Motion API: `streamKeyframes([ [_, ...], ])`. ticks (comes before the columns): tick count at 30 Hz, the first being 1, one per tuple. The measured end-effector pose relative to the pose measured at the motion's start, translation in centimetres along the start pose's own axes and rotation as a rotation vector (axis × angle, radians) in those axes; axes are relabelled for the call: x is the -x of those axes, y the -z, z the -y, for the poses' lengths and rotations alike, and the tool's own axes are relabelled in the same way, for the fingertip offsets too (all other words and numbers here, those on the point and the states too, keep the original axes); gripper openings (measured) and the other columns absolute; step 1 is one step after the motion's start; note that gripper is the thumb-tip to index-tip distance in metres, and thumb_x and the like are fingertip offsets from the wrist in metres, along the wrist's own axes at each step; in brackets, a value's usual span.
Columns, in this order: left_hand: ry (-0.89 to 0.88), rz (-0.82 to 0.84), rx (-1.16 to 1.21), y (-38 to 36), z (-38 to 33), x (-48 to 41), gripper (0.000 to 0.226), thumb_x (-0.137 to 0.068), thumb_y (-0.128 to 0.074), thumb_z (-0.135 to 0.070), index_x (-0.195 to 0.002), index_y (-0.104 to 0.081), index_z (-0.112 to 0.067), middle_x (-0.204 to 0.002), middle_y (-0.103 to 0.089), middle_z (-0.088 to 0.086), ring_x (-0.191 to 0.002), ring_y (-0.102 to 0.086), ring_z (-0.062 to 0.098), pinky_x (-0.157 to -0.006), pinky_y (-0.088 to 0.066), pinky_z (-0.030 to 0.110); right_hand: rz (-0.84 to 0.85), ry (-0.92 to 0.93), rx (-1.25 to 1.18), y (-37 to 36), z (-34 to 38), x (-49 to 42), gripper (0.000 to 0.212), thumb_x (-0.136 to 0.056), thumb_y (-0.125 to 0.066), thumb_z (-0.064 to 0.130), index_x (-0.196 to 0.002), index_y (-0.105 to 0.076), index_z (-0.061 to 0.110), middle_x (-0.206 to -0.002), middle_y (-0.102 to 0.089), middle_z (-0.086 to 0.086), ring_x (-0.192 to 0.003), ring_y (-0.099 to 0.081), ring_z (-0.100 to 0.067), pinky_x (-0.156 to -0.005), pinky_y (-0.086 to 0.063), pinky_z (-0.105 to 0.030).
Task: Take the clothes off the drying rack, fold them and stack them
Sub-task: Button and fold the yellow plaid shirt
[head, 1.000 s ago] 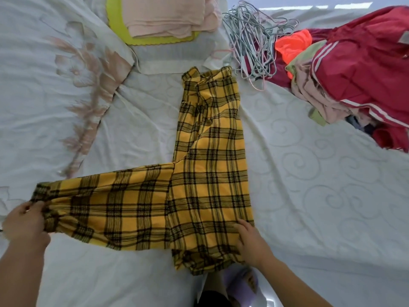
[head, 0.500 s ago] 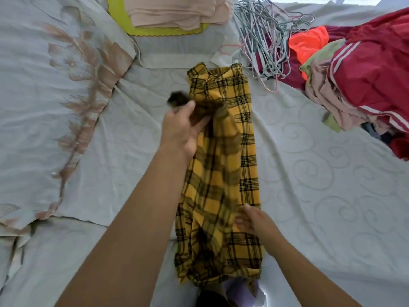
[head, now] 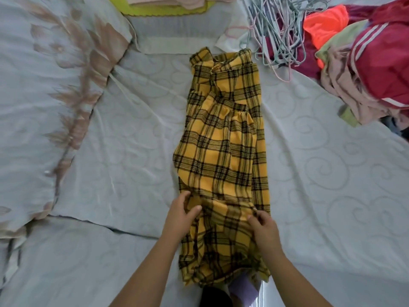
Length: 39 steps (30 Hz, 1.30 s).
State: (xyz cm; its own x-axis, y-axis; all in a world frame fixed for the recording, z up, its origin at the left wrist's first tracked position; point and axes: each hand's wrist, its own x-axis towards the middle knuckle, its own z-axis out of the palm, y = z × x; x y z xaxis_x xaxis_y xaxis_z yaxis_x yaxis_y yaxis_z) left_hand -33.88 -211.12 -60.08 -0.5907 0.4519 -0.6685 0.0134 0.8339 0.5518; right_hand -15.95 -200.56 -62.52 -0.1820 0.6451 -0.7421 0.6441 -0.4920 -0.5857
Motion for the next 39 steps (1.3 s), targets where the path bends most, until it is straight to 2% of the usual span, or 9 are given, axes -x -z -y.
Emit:
streamKeyframes([
  [4, 0.151, -0.126, 0.077, -1.5, 2.3, 0.8, 0.065, -0.083, -0.068, -0.026, -0.137, -0.036, -0.008, -0.138, -0.043, 0.013, -0.125, -0.043, 0.027, -0.103, -0.039, 0.038, -0.077, 0.026, 0.108, 1.9, -2.0, 0.6, 0.008, -0.088, -0.06, 0.012, -0.092, -0.056, 0.006, -0.08, -0.057, -0.001, -0.082, -0.056, -0.025, -0.065, -0.04, -0.031],
  [9, 0.31, -0.097, 0.151, -2.2, 4.6, 1.5, 0.073, -0.079, -0.073, -0.026, -0.136, -0.033, -0.001, -0.138, -0.041, 0.018, -0.125, -0.043, 0.03, -0.102, -0.039, 0.039, -0.264, 0.059, 0.257, 2.5, -2.6, -0.7, 0.035, -0.079, -0.073, 0.023, -0.099, -0.057, 0.0, -0.094, -0.056, -0.013, -0.088, -0.052, -0.026, -0.075, -0.042, -0.033],
  [16, 0.386, 0.042, 0.304, -2.7, 5.9, 1.9, 0.052, -0.078, -0.074, -0.02, -0.121, -0.053, 0.001, -0.113, -0.062, 0.014, -0.099, -0.06, 0.026, -0.083, -0.052, 0.036, 0.012, -0.082, 0.178, 1.4, -1.8, -0.4, 0.063, -0.078, -0.074, 0.032, -0.121, -0.039, 0.003, -0.107, -0.049, -0.002, -0.105, -0.053, -0.026, -0.083, -0.045, -0.034],
  [18, 0.364, 0.083, 0.341, -2.9, 6.2, 2.9, 0.033, -0.081, -0.07, -0.011, -0.11, -0.06, 0.002, -0.095, -0.066, 0.01, -0.083, -0.062, 0.021, -0.069, -0.052, 0.029, 0.068, -0.095, 0.185, 1.7, -2.0, -0.6, 0.052, -0.077, -0.075, 0.028, -0.114, -0.051, 0.001, -0.104, -0.059, -0.004, -0.101, -0.059, -0.027, -0.085, -0.049, -0.037],
  [21, 0.306, 0.058, 0.418, -2.8, 6.9, 4.5, 0.017, -0.09, -0.058, -0.011, -0.107, -0.06, -0.009, -0.104, -0.067, 0.012, -0.09, -0.063, 0.022, -0.073, -0.052, 0.031, 0.162, -0.141, 0.109, 2.8, -1.8, 0.0, 0.027, -0.081, -0.071, 0.019, -0.101, -0.064, 0.002, -0.095, -0.069, -0.012, -0.087, -0.065, -0.027, -0.076, -0.054, -0.039],
  [24, 0.306, 0.031, 0.591, -1.8, 7.5, 6.4, 0.02, -0.095, -0.049, -0.012, -0.114, -0.056, -0.015, -0.107, -0.066, 0.009, -0.099, -0.062, 0.024, -0.081, -0.052, 0.036, 0.207, -0.158, 0.015, 4.6, -1.4, 1.1, 0.022, -0.085, -0.066, 0.017, -0.103, -0.065, 0.004, -0.096, -0.069, -0.012, -0.084, -0.065, -0.023, -0.063, -0.051, -0.03],
  [29, 0.272, 0.109, 0.663, 0.1, 7.6, 9.8, 0.02, -0.093, -0.051, -0.007, -0.111, -0.06, -0.005, -0.1, -0.071, 0.016, -0.088, -0.069, 0.026, -0.066, -0.055, 0.03, 0.308, -0.305, -0.06, 7.2, -1.8, 4.1, 0.023, -0.088, -0.063, 0.016, -0.103, -0.063, -0.001, -0.091, -0.072, -0.019, -0.09, -0.067, -0.036, -0.088, -0.052, -0.048],
  [35, 0.213, 0.182, 0.985, 4.6, 2.3, 8.8, 0.026, -0.09, -0.05, -0.009, -0.109, -0.06, 0.004, -0.098, -0.069, 0.024, -0.081, -0.07, 0.029, -0.063, -0.058, 0.035, 0.423, -0.36, -0.259, 8.7, 4.1, 3.8, 0.03, -0.089, -0.059, 0.017, -0.108, -0.061, -0.006, -0.106, -0.066, -0.027, -0.084, -0.066, -0.035, -0.077, -0.055, -0.042],
  [39, 0.144, 0.27, 1.146, 8.5, -4.1, 4.7, 0.044, -0.061, -0.085, -0.029, -0.094, -0.074, -0.002, -0.095, -0.071, 0.018, -0.085, -0.07, 0.026, -0.066, -0.059, 0.036, 0.421, -0.347, -0.371, 8.5, 11.2, 0.3, 0.028, -0.092, -0.05, 0.024, -0.1, -0.064, 0.001, -0.085, -0.067, -0.02, -0.072, -0.065, -0.03, -0.063, -0.056, -0.036],
])
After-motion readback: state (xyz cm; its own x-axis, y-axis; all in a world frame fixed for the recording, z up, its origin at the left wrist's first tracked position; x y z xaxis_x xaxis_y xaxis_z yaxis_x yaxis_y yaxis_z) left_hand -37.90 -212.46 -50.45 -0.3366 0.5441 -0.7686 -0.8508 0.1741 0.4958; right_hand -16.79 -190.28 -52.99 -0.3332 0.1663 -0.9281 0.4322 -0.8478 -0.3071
